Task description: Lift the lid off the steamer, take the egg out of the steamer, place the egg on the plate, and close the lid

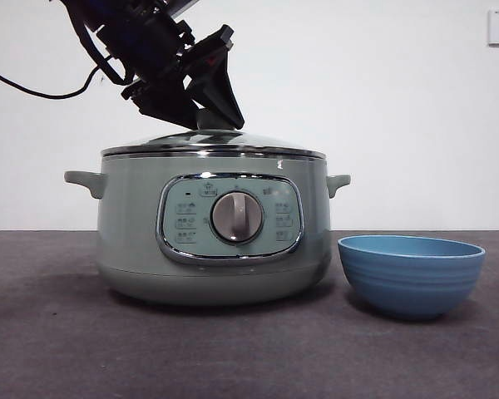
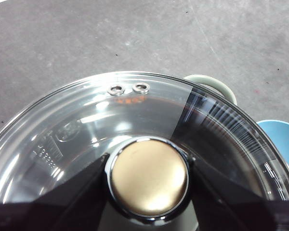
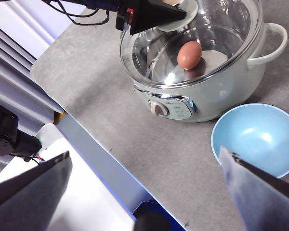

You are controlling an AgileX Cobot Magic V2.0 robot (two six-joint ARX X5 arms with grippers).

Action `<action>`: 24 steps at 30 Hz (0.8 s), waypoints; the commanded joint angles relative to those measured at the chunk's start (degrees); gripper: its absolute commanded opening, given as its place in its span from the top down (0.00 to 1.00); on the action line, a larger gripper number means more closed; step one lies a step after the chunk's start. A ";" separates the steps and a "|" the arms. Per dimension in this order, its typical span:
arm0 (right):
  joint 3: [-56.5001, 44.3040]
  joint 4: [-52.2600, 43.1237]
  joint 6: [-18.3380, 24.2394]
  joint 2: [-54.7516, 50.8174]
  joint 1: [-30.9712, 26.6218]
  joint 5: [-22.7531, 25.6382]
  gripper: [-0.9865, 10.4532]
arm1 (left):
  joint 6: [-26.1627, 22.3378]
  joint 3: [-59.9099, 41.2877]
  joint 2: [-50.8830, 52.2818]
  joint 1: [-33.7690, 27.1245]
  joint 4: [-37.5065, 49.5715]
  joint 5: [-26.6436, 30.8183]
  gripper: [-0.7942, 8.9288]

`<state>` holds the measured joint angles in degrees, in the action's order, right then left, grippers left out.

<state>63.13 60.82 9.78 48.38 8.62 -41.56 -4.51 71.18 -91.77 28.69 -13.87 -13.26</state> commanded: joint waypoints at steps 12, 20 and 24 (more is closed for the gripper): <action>0.04 -0.37 -0.35 0.17 0.07 0.11 0.44 | 1.75 9.27 5.18 -0.17 -7.17 -0.76 0.93; 0.04 -3.13 -2.49 2.01 0.09 0.07 0.44 | 3.45 12.24 14.78 -0.17 -11.87 -0.31 0.93; 0.04 -6.38 -4.44 3.58 0.13 0.09 0.44 | 3.43 12.24 22.05 -0.17 -14.88 1.73 0.93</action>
<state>63.13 55.16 6.90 51.72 8.62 -41.43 -1.65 82.13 -72.14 28.64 -30.48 -11.94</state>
